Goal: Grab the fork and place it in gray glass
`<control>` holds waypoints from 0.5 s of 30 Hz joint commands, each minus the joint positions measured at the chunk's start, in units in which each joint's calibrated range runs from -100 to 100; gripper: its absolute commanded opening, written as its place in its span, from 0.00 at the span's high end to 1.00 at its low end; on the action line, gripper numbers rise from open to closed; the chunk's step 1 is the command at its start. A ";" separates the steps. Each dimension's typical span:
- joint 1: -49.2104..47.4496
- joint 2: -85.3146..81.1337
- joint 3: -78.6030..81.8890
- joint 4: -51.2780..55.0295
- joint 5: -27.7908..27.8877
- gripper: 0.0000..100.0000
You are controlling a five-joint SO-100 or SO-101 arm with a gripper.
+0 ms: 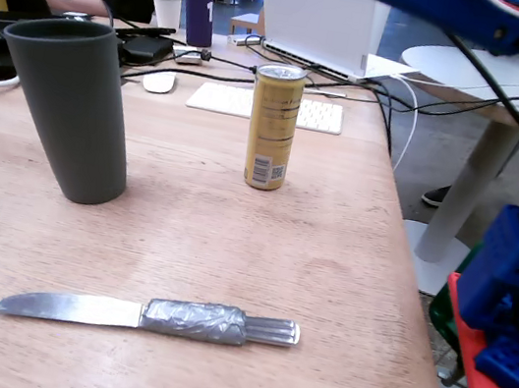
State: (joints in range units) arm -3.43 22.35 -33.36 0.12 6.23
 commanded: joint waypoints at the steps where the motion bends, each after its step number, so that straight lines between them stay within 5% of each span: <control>1: 0.21 1.23 -2.83 -1.52 0.00 1.00; 15: -0.46 5.78 8.97 -1.60 0.00 1.00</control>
State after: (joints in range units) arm -3.52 27.80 -24.08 -0.21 6.23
